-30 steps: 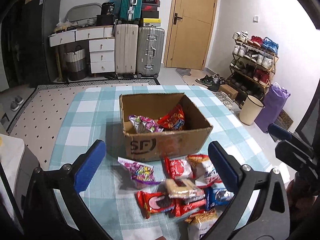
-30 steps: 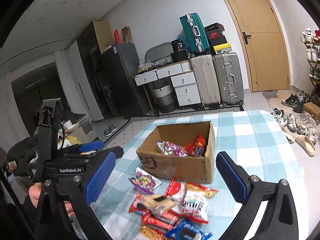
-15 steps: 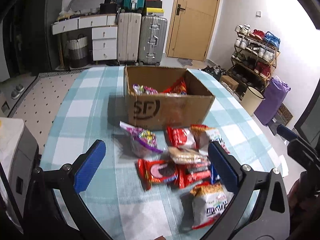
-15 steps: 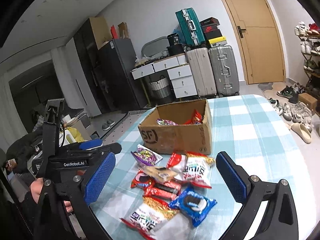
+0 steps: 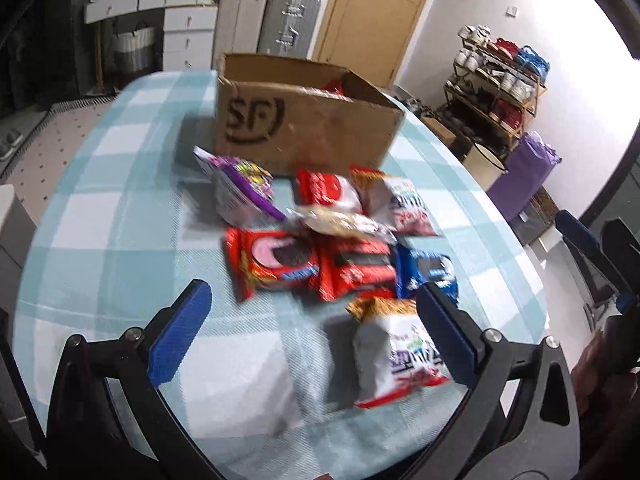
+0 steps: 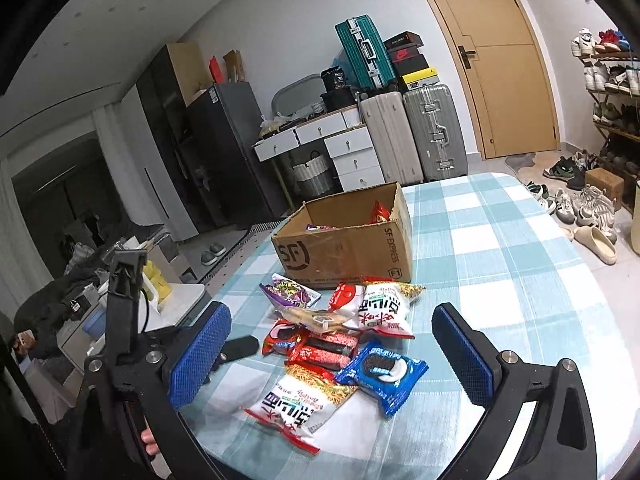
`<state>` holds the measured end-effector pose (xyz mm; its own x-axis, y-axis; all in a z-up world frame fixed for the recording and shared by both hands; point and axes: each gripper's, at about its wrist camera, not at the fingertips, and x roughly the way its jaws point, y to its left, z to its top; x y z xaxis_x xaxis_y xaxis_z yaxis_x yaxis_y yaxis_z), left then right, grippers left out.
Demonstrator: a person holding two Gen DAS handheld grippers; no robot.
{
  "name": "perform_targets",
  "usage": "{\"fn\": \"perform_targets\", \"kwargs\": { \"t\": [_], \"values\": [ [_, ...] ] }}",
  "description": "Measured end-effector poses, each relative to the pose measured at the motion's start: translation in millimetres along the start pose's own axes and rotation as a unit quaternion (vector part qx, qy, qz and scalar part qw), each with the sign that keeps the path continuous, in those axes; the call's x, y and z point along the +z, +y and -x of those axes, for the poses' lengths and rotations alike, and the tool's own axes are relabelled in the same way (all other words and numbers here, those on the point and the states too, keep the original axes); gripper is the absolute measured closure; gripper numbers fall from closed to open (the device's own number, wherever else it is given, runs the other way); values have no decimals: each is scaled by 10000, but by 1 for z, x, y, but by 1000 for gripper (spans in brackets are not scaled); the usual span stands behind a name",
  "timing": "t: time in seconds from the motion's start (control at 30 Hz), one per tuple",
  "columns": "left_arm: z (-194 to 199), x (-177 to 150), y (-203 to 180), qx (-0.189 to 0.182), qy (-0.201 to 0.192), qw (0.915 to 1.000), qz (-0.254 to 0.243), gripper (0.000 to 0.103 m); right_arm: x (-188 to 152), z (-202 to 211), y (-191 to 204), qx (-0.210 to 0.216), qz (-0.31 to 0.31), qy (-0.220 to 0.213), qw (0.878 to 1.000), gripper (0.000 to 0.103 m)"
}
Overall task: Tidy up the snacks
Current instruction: 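Withdraw both tools from the box back toward the remaining snacks, then grasp the white noodle-snack bag with the left gripper and lift it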
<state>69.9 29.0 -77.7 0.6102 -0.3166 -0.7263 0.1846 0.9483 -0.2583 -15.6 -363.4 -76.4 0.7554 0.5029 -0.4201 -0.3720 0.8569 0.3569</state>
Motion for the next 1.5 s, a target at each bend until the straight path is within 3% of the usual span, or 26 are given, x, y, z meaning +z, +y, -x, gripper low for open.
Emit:
{"fn": "perform_targets", "kwargs": {
  "t": [0.4,0.7,1.07,1.23,1.33,1.5],
  "values": [
    [-31,-16,-21,-329,595,9977,-60,1,-8,11,-4,-35,-35,-1,10000,1],
    [-59,-21,-37,-320,916,9950,-224,2,-11,14,-8,-41,-75,3,10000,1],
    [-76,-26,-42,-467,1064,9931,-162,8,-15,17,-13,-35,-157,-22,9999,1],
    [-79,-28,-48,-604,1028,9925,-261,21,-16,17,-14,-27,-166,-20,9999,1],
    [-77,-31,-53,-710,1053,9910,-415,44,-16,17,-14,-28,-178,-11,9998,1],
    [-76,-32,-59,-672,981,9913,-573,55,-17,18,-14,-29,-172,-14,9998,1]
  ]
}}
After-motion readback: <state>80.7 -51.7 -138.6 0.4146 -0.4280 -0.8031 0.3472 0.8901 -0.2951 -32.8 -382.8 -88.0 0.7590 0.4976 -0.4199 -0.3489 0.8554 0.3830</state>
